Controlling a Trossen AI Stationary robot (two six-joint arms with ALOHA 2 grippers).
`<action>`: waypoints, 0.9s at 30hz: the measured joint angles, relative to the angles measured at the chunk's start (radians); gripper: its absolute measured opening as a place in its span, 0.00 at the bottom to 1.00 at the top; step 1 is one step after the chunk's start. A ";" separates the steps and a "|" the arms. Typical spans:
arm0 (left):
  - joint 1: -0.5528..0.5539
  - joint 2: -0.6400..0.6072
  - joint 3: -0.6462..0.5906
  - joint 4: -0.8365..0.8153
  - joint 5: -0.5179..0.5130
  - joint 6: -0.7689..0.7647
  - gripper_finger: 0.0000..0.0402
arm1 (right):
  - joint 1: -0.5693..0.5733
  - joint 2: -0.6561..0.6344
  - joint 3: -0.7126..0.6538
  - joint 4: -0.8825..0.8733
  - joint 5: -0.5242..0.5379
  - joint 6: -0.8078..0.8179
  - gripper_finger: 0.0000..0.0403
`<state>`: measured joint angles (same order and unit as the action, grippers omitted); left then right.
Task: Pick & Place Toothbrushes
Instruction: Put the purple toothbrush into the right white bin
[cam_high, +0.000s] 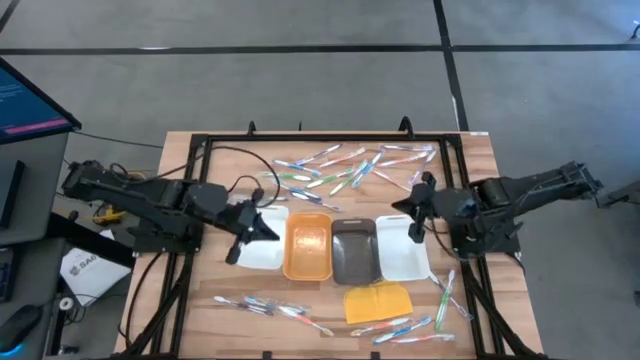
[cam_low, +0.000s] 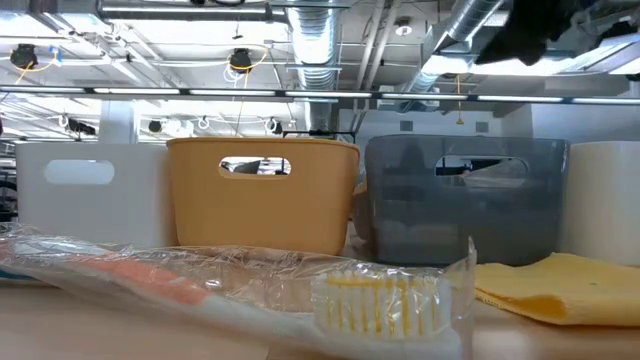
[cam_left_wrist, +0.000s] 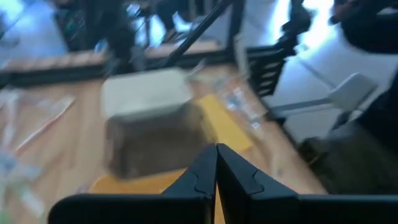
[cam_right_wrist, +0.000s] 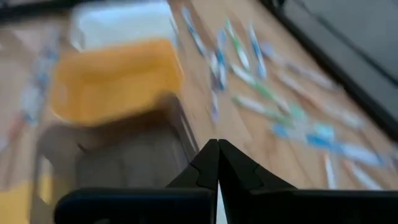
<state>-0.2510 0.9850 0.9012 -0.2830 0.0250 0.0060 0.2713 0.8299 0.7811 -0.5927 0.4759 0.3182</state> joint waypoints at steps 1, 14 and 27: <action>-0.017 0.000 0.000 0.020 0.000 0.014 0.01 | 0.017 0.001 0.000 0.029 0.005 -0.029 0.00; -0.240 0.128 0.000 0.180 -0.002 0.036 0.01 | 0.134 0.163 0.000 0.319 0.005 -0.243 0.00; -0.328 0.231 0.000 0.117 -0.181 -0.195 0.01 | 0.152 0.306 0.000 0.419 -0.006 -0.413 0.00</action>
<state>-0.5786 1.2155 0.9016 -0.1659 -0.1558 -0.1894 0.4229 1.1364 0.7807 -0.1736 0.4698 -0.0946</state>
